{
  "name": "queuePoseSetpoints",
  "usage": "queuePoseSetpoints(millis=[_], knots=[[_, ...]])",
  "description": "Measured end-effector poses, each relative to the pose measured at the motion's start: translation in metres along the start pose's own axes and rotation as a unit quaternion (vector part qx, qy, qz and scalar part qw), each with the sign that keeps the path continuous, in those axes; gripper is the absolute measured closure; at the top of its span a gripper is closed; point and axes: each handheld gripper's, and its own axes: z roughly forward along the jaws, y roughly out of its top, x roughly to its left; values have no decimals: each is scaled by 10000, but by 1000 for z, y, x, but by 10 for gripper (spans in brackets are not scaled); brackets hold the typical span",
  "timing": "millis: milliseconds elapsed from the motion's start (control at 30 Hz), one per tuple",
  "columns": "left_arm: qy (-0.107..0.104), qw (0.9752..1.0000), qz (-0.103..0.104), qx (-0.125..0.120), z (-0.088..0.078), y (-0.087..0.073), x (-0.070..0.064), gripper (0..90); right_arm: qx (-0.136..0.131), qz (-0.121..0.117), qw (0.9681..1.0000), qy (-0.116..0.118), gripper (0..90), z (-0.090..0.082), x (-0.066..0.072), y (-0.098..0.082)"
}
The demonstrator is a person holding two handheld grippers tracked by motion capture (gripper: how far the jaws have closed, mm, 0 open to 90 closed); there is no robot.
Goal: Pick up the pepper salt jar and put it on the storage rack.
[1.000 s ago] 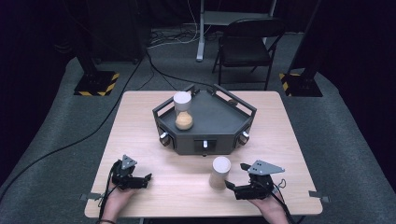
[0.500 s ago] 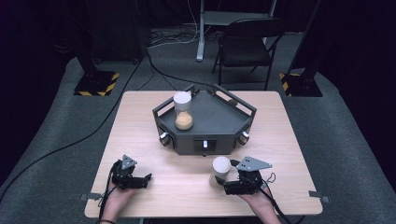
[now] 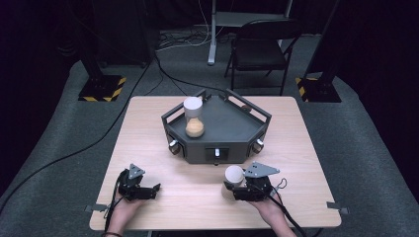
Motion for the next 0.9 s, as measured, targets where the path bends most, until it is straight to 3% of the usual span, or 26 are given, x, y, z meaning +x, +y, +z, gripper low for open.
queuePoseSetpoints(millis=[533,900], knots=[[-1,10000,-1,-1,0,0,0,15,3,109,9999,-66,329,-26,-14,24],[-1,10000,-3,-1,0,0,0,15,-174,153,9995,-230,329,-46,-23,39]])
